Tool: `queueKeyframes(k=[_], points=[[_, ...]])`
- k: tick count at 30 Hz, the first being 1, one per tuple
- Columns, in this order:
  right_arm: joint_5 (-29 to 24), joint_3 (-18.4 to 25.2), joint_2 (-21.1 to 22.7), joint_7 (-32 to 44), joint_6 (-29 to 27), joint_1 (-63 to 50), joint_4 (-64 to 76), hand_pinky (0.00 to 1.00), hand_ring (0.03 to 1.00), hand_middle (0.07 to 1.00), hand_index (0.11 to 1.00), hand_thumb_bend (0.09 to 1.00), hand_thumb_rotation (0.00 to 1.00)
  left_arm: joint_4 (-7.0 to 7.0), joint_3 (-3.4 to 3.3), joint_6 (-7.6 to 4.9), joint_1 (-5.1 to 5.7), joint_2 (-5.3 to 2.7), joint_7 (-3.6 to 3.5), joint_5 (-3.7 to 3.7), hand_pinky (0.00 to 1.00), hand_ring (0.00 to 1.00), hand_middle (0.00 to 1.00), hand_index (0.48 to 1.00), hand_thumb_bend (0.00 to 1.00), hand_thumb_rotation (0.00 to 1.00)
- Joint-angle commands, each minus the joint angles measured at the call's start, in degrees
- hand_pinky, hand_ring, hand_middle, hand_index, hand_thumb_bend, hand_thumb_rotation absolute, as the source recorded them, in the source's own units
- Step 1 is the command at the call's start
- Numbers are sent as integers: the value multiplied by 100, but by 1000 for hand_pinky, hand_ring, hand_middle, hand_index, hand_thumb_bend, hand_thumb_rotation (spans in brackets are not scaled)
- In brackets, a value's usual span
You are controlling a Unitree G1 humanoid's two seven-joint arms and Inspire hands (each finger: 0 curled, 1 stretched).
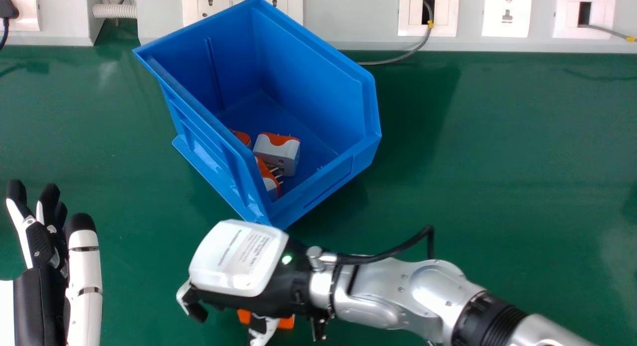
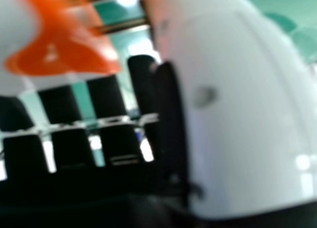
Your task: Pick all objects and put in blue box
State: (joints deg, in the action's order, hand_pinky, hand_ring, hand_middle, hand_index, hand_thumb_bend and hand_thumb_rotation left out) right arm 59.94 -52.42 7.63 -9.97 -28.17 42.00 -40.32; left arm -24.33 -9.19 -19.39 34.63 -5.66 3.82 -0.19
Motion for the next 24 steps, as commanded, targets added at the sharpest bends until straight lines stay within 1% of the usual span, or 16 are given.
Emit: queueKeyframes(k=[1,3,5,8,9,10,11,12,14,16,17,19,21,22,23,24], points=[[48,69,48,-108,41,1,245,268,391,489,529,509,0,-140,23,-32,-17,29,14,66,1000,1000,995,991,209,812],[130,71,117,-125,140,-50,403,293,384,475,514,512,7,-145,25,10,-40,27,26,91,1000,1000,997,992,201,806],[96,141,209,20,226,-150,666,321,381,457,493,501,119,-131,24,-4,-71,41,23,125,1000,1000,1000,997,186,799],[28,246,325,368,383,-298,1048,362,409,478,486,500,167,-110,17,6,-112,41,32,154,1000,1000,1000,996,185,805],[29,275,372,470,430,-348,1185,390,455,520,522,547,305,-100,10,7,-123,58,34,204,1000,1000,1000,998,179,806],[5,323,425,579,483,-423,1351,435,523,580,569,602,432,-89,6,-1,-135,67,18,193,1000,1000,1000,999,175,838],[-18,370,480,684,512,-493,1507,482,586,635,623,645,496,-74,8,-16,-145,85,-22,143,1000,1000,1000,1000,177,856],[-12,407,530,763,545,-551,1652,518,629,674,663,669,541,-65,5,-12,-163,99,-48,109,1000,1000,1000,1000,175,864],[30,462,611,874,611,-656,1895,566,684,726,726,698,610,-46,10,-17,-189,126,-105,0,1000,1000,1000,1000,185,869],[87,503,686,915,677,-758,2106,581,702,744,750,714,640,-62,4,27,-198,143,-125,-28,1000,1000,1000,1000,211,867],[102,521,722,915,695,-807,2195,582,704,748,752,722,659,-86,0,68,-196,141,-113,10,1000,1000,1000,1000,227,867],[116,547,780,918,714,-881,2320,583,705,748,753,725,670,-129,1,120,-195,129,-77,93,1000,1000,1000,1000,203,870],[75,583,818,967,710,-941,2407,583,703,749,758,726,677,-175,19,162,-184,98,-51,108,1000,1000,1000,1000,200,900],[41,605,829,990,699,-968,2437,586,707,752,761,729,676,-174,19,143,-183,94,-28,167,1000,1000,1000,1000,204,905],[6,630,840,1006,680,-995,2467,586,709,753,764,734,675,-156,17,119,-184,98,-29,172,1000,1000,1000,1000,217,920],[-24,656,850,1014,662,-1022,2494,585,708,752,763,738,672,-143,15,95,-186,96,-8,219,1000,1000,1000,1000,235,926]])
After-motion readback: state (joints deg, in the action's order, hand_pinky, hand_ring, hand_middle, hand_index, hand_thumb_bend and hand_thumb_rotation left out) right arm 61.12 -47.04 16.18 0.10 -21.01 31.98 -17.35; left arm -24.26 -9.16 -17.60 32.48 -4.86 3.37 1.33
